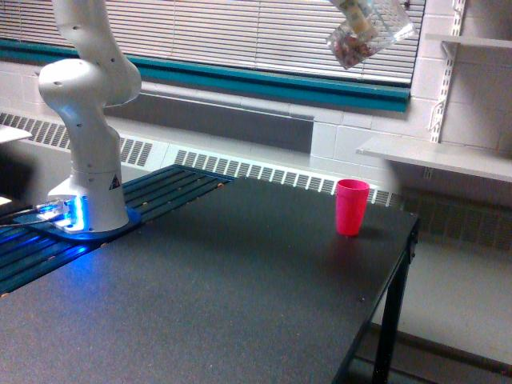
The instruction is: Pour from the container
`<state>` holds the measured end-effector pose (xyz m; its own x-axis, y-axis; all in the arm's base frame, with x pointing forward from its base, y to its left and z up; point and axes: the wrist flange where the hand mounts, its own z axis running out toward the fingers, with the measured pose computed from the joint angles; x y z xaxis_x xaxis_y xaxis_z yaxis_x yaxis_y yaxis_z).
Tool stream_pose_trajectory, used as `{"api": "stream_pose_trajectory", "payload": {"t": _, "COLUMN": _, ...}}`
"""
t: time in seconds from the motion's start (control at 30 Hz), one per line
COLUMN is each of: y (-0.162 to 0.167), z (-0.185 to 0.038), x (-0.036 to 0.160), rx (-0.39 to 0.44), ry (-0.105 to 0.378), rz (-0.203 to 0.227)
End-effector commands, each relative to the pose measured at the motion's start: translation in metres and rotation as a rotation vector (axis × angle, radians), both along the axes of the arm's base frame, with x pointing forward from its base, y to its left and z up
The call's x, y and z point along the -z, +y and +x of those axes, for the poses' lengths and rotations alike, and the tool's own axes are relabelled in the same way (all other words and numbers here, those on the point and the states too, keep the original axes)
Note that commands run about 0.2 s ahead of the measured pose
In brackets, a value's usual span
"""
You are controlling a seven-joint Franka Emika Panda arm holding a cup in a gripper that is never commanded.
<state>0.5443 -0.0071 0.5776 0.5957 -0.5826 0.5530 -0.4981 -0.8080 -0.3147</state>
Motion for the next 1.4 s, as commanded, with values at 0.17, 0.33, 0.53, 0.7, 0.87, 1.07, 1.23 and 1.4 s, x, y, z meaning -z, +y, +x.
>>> {"api": "stream_pose_trajectory", "payload": {"t": 0.17, "y": 0.088, "z": -0.014, "x": 0.011, "rx": -0.131, "ry": -0.014, "rz": -0.025}}
{"api": "stream_pose_trajectory", "payload": {"t": 0.33, "y": 0.125, "z": -0.020, "x": 0.027, "rx": -0.199, "ry": 0.006, "rz": -0.035}}
{"api": "stream_pose_trajectory", "payload": {"t": 0.53, "y": 0.166, "z": -0.025, "x": 0.047, "rx": -0.284, "ry": 0.036, "rz": -0.060}}
{"api": "stream_pose_trajectory", "payload": {"t": 0.7, "y": 0.200, "z": -0.029, "x": 0.062, "rx": -0.346, "ry": 0.053, "rz": -0.099}}
{"api": "stream_pose_trajectory", "payload": {"t": 0.87, "y": 0.223, "z": -0.030, "x": 0.081, "rx": -0.395, "ry": 0.089, "rz": -0.125}}
{"api": "stream_pose_trajectory", "payload": {"t": 1.07, "y": 0.243, "z": -0.032, "x": 0.100, "rx": -0.433, "ry": 0.118, "rz": -0.149}}
{"api": "stream_pose_trajectory", "payload": {"t": 1.23, "y": 0.252, "z": -0.035, "x": 0.118, "rx": -0.455, "ry": 0.147, "rz": -0.168}}
{"api": "stream_pose_trajectory", "payload": {"t": 1.4, "y": 0.263, "z": -0.040, "x": 0.134, "rx": -0.489, "ry": 0.173, "rz": -0.194}}
